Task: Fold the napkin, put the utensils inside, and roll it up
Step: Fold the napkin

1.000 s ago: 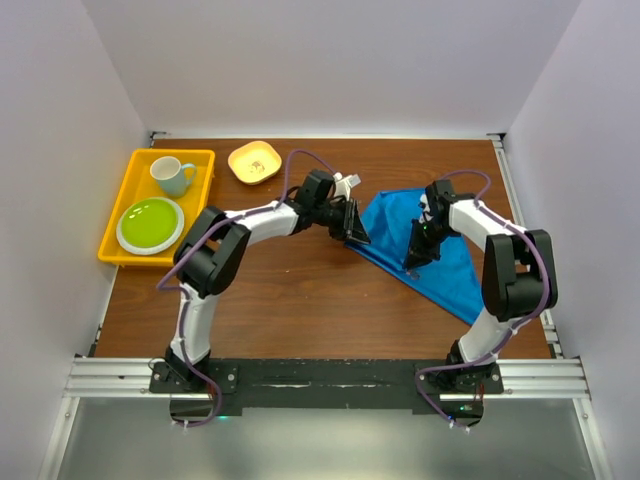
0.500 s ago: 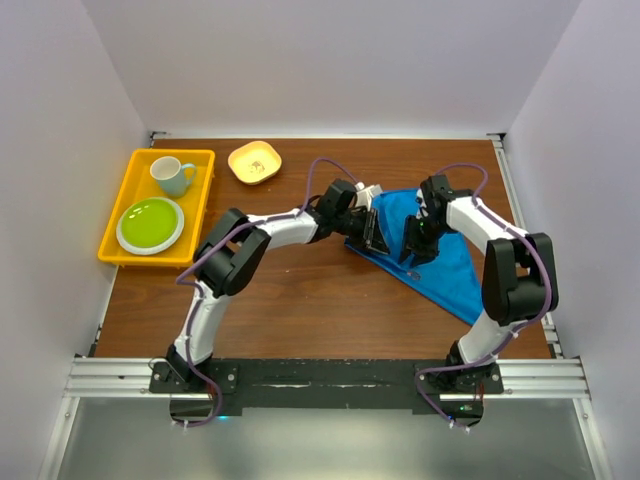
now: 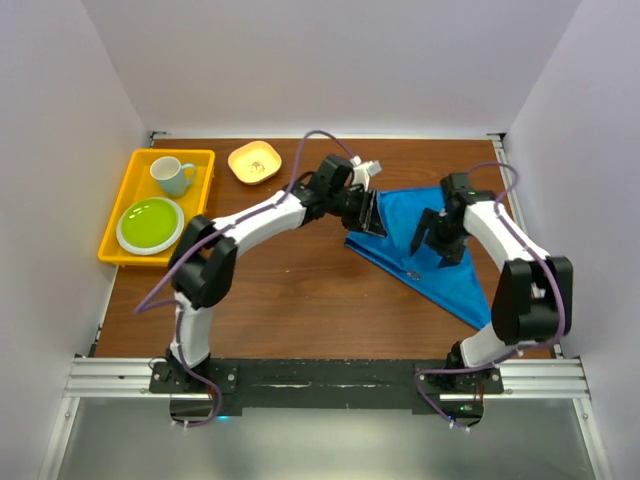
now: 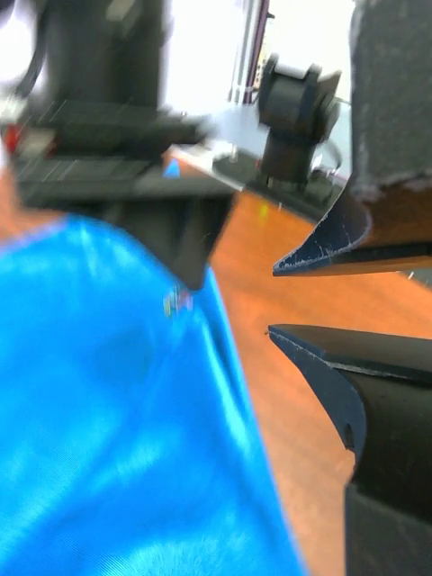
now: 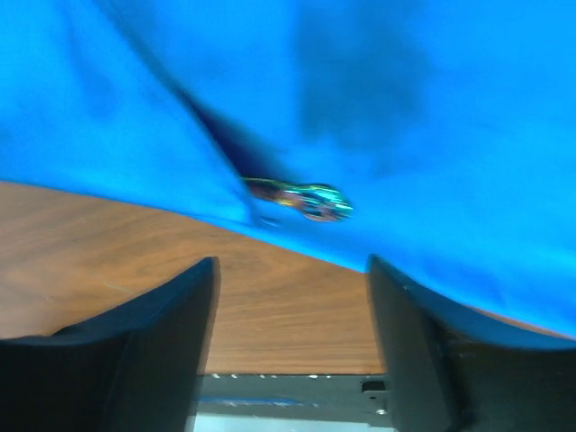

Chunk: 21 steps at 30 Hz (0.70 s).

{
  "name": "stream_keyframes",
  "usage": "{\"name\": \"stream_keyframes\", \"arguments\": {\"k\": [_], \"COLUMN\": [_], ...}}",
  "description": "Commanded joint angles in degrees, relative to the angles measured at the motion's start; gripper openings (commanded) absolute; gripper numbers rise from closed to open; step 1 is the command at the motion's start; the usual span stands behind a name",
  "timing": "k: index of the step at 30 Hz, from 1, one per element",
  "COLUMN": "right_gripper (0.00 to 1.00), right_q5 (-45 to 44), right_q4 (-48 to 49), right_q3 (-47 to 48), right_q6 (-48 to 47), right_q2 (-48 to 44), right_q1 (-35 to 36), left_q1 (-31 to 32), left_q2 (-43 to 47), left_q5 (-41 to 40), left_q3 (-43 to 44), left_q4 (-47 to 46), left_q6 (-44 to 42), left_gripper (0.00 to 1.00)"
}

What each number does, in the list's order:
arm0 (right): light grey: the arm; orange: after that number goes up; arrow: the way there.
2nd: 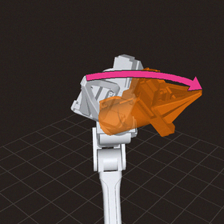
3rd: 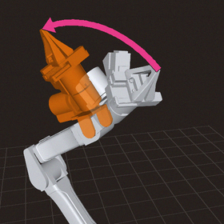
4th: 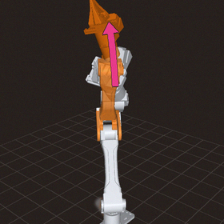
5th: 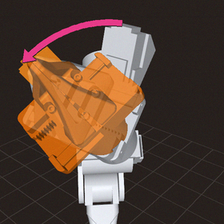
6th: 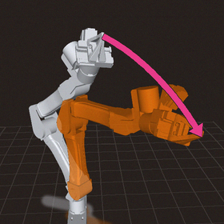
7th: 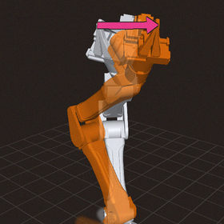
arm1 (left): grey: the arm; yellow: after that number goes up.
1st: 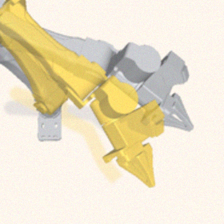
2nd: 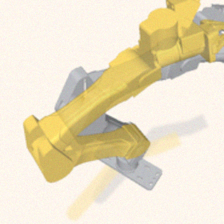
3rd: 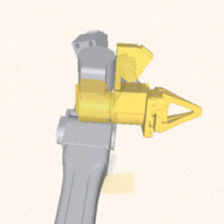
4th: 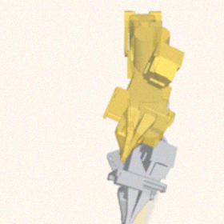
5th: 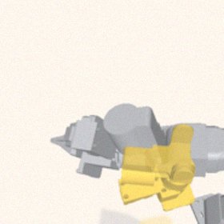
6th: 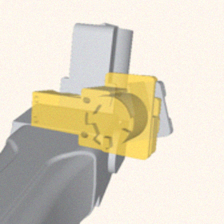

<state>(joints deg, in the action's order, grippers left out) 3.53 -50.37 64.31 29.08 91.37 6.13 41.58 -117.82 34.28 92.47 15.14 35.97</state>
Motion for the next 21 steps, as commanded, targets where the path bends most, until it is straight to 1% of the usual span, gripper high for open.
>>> {"name": "stream_keyframes", "arguments": {"k": [1, 2, 4, 5, 6, 7, 8, 9, 10, 12, 13, 15, 21], "right_gripper": [0.79, 0.78, 0.75, 0.69, 0.54, 0.44, 0.35, 0.18, 0.12, 0.03, 0.00, 0.00, 0.00], "right_q5": [-5.9, -6.1, -6.4, -6.1, -5.7, -5.0, -4.7, -4.2, -3.7, -2.4, -2.0, -0.1, -1.8], "right_q4": [-3.9, -3.4, -2.8, -2.5, -1.5, -0.4, 0.8, 3.2, 4.5, 7.3, 8.0, 10.0, 12.9], "right_q3": [1.8, 1.6, 2.1, 2.6, 2.9, 3.3, 3.1, 2.8, 2.0, 1.3, 0.8, 0.7, 2.7], "right_q6": [2.8, 2.3, 0.4, -0.4, -1.4, -3.4, -3.9, -3.9, -3.8, -3.4, -2.7, -2.3, 1.1], "right_q2": [-6.1, -5.9, -3.1, -1.8, -0.2, 1.5, 2.1, 2.3, 2.5, 2.7, 3.0, 4.6, 9.6], "right_q1": [-9.5, -10.8, -13.5, -14.1, -14.3, -14.3, -14.3, -14.2, -14.1, -13.2, -12.7, -10.6, -3.9], "left_q1": [-1.1, -1.5, -3.1, -3.7, -4.5, -5.9, -6.6, -7.2, -8.3, -9.1, -9.6, -10.0, -11.1], "left_q2": [12.6, 14.5, 16.3, 18.0, 18.8, 19.9, 21.9, 22.9, 23.8, 26.1, 26.8, 28.3, 29.7], "left_q5": [1.0, 1.0, 1.0, 0.9, 0.6, 0.6, 0.5, 0.6, 0.6, 0.7, 0.7, 0.9, 2.0], "left_q3": [-2.1, -4.6, -6.9, -8.9, -9.9, -11.0, -13.1, -14.0, -14.8, -16.8, -17.5, -19.4, -22.9], "left_q4": [0.6, 0.2, 0.4, 0.9, 1.8, 2.1, 2.3, 3.0, 3.5, 4.8, 5.2, 5.6, 5.8], "left_q6": [-3.0, -3.4, -4.7, -5.2, -5.6, -6.3, -6.8, -7.1, -7.8, -8.5, -9.0, -9.2, -9.9], "left_gripper": [0.34, 0.34, 0.34, 0.34, 0.34, 0.34, 0.34, 0.34, 0.34, 0.34, 0.34, 0.34, 0.33]}}
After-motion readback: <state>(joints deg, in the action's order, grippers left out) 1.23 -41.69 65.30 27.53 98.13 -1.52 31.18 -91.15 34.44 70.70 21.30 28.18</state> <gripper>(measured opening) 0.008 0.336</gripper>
